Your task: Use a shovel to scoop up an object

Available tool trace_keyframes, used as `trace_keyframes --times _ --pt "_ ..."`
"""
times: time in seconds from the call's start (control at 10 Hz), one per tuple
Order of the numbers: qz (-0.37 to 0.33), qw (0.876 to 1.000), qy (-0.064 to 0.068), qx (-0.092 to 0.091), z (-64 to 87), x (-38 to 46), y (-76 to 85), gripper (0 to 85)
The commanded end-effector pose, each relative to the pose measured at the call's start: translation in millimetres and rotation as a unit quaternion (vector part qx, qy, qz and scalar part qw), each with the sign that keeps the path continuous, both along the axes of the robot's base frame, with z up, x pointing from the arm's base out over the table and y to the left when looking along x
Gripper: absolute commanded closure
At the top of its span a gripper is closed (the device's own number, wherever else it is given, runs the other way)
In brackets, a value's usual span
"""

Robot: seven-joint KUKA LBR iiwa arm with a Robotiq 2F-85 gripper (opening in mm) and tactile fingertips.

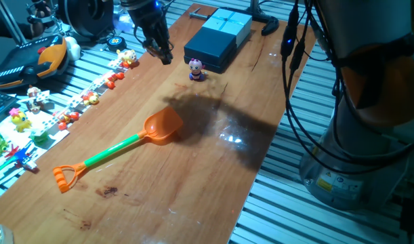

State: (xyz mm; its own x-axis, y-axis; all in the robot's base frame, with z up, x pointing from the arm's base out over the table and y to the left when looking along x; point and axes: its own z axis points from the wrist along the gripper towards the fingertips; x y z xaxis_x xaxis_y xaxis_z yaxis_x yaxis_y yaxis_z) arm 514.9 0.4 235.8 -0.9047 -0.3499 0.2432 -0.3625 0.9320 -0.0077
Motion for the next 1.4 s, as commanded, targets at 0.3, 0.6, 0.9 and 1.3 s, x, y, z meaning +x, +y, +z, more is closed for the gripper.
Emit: trace_keyframes --times 0.3,0.6,0.9,1.3 --pt "0.034 0.999 0.001 0.001 -0.2 -0.2 -0.6 84.3" --pt "0.033 0.999 0.005 0.001 0.0 0.1 -0.7 84.3" --pt "0.033 0.999 0.006 0.001 0.1 0.1 -0.9 84.3" --pt "0.029 0.999 0.005 0.012 0.1 0.1 -0.9 84.3"
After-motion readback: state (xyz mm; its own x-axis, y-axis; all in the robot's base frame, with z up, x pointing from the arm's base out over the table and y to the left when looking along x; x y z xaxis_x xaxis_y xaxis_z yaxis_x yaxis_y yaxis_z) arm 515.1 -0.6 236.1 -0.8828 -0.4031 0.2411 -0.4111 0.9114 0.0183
